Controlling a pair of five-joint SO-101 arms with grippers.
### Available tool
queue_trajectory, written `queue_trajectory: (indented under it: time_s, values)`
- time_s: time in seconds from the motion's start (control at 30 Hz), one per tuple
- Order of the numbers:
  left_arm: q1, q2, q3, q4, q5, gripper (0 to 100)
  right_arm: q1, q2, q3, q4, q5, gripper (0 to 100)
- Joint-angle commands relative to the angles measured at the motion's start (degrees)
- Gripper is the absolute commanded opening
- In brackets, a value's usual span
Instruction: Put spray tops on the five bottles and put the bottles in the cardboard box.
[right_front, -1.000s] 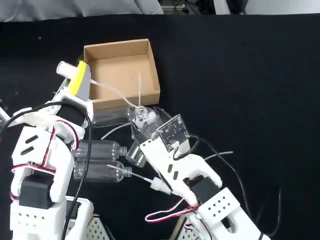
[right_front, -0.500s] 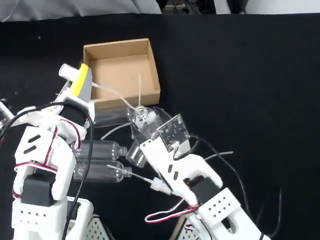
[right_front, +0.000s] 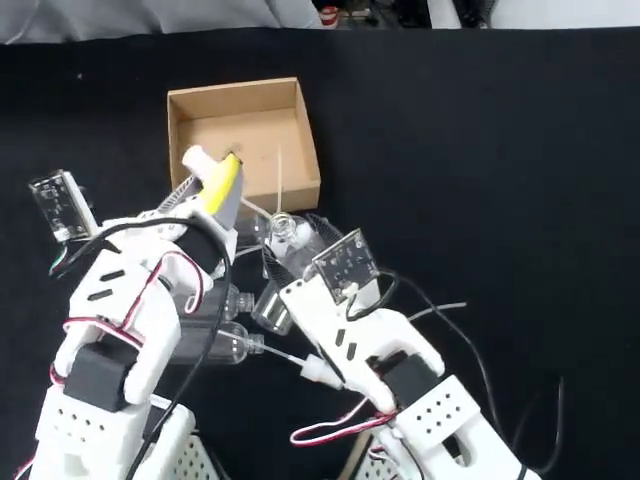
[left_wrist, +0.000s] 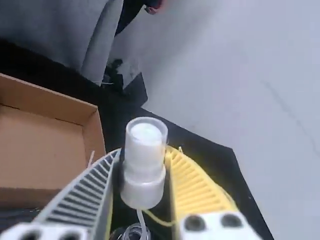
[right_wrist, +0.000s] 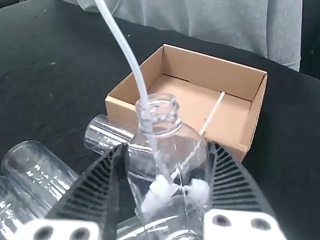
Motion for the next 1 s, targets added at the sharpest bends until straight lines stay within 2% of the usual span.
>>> queue_trajectory:
  time_s: [0.0, 0.23, 0.4, 0.5, 0.6, 0.83, 0.97]
  values:
    - [1.2, -0.2, -0.8, -1.4, -0.7, 3, -0.8, -1.3, 0.1, -1.5, 0.6, 15.9]
    - [1.5, -0.2, 0.6, -2.8, -0.8, 3, -0.8, -1.3, 0.1, -1.3, 0.4, 15.9]
    - [1.5, -0.2, 6.7, -13.3, -1.1, 3, -0.6, -1.3, 0.7, -1.3, 0.4, 15.9]
    - [1.5, -0.4, 8.9, -17.1, -6.4, 3, -0.1, -1.3, 0.8, -1.3, 0.3, 15.9]
    - [1.6, -0.8, 9.9, -17.1, -9.0, 3, 0.3, -1.3, 0.7, -1.3, 0.3, 15.9]
    - [7.0, -0.8, 13.3, -17.1, -9.2, 3, 2.2, -1.3, 0.7, -1.3, 0.2, 15.9]
    - [7.3, -0.8, 13.5, -17.1, -9.3, 3, 2.4, -1.3, 0.7, -1.3, 0.2, 15.9]
